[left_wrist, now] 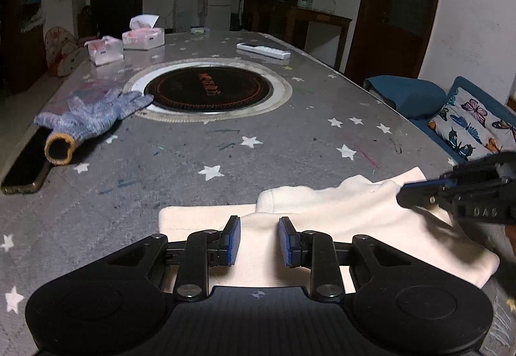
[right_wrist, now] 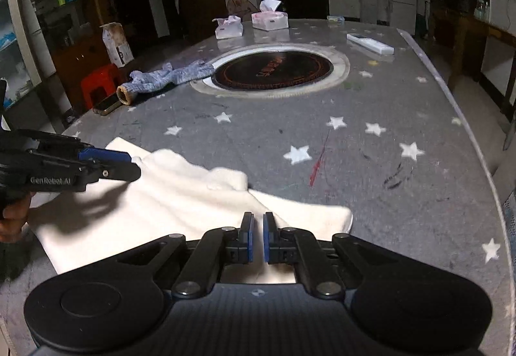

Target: Fold clothes

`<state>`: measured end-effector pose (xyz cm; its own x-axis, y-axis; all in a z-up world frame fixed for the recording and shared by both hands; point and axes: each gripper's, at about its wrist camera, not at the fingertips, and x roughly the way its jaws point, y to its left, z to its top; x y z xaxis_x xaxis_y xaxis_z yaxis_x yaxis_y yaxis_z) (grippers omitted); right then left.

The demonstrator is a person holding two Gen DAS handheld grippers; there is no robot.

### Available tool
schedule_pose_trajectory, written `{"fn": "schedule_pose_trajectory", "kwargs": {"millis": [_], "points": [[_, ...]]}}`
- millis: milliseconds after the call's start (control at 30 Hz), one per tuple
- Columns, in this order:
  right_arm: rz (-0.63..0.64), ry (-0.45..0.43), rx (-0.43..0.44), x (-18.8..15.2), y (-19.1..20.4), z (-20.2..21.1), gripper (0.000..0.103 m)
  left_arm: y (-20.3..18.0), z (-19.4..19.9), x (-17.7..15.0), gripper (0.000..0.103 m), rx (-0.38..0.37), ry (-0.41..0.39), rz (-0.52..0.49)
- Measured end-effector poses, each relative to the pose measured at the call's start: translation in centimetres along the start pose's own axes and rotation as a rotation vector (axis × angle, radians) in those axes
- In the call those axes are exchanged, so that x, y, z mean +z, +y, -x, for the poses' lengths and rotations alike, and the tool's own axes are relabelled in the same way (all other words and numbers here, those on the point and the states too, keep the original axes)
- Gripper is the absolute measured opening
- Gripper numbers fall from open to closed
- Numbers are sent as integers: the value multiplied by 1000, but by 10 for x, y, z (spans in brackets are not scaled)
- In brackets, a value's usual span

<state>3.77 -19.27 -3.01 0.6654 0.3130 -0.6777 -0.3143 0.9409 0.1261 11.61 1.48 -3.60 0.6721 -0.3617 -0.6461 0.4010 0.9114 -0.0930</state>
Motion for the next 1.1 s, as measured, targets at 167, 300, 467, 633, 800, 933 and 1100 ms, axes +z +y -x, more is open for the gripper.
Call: {"fn": "schedule_pose_trajectory", "kwargs": {"millis": [167, 300, 467, 633, 800, 933, 1100], "points": [[27, -33, 34, 8, 12, 1, 5, -2, -4, 2, 29, 19, 4, -1], [30, -4, 21, 12, 14, -16, 5, -3, -7, 2, 30, 37, 9, -7], [36, -18, 17, 15, 20, -7, 6, -7, 1, 2, 34, 49, 6, -17], [62, -29, 55, 6, 36, 11, 7, -11, 14, -1, 40, 57, -12, -21], [103, -42, 98, -7, 56, 32, 17, -14, 32, -8, 48, 78, -29, -31], [101, -38, 118, -22, 63, 45, 27, -13, 46, -17, 50, 88, -34, -15], [89, -47, 96, -37, 61, 52, 27, -14, 69, -38, 50, 130, -64, -11]]}}
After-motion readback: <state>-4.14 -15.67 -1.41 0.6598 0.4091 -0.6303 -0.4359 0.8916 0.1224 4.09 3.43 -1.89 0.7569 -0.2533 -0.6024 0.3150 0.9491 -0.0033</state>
